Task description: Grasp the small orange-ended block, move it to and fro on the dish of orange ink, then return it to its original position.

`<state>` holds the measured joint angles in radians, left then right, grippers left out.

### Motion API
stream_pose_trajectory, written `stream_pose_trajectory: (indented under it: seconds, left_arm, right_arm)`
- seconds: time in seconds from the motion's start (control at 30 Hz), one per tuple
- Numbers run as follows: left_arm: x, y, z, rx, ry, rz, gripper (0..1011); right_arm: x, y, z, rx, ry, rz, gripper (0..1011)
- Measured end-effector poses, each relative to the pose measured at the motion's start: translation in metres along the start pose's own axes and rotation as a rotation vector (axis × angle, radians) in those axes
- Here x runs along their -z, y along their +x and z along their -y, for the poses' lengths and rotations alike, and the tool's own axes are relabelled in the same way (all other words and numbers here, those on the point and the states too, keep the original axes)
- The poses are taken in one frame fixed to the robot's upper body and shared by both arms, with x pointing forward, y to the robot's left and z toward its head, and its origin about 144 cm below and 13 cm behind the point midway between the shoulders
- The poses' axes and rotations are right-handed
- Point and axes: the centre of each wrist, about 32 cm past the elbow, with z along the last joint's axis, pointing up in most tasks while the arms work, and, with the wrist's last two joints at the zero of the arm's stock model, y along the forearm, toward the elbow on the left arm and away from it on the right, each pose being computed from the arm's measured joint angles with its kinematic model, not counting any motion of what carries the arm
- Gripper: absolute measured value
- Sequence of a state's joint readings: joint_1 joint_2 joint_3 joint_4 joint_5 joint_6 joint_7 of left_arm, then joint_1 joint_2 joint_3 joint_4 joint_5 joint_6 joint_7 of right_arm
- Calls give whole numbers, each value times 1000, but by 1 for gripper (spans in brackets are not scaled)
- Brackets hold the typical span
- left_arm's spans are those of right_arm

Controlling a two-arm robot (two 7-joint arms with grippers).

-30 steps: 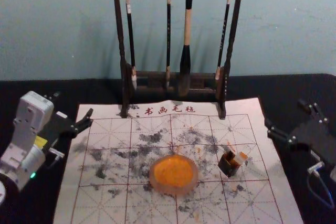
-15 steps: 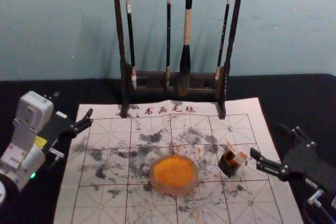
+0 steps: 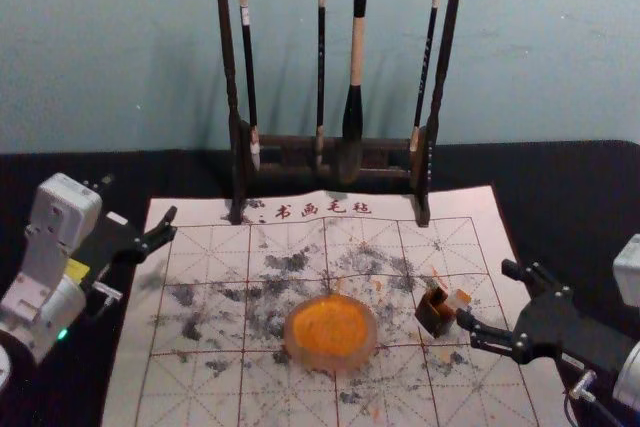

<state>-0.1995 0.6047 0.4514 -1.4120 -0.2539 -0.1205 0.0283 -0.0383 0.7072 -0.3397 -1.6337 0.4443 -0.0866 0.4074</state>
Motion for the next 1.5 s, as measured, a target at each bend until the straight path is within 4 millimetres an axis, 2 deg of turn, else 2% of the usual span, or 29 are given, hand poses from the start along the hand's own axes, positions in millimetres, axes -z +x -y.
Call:
stream_pose_trajectory:
  seconds: [0.7, 1.5]
  left_arm:
    - [0, 0, 0, 0, 0, 0, 1001]
    - [0, 0, 0, 0, 0, 0, 1001]
  right_arm:
    - [15, 9, -27, -28, -43, 8, 1003]
    - [17, 10, -28, -55, -33, -53, 1003]
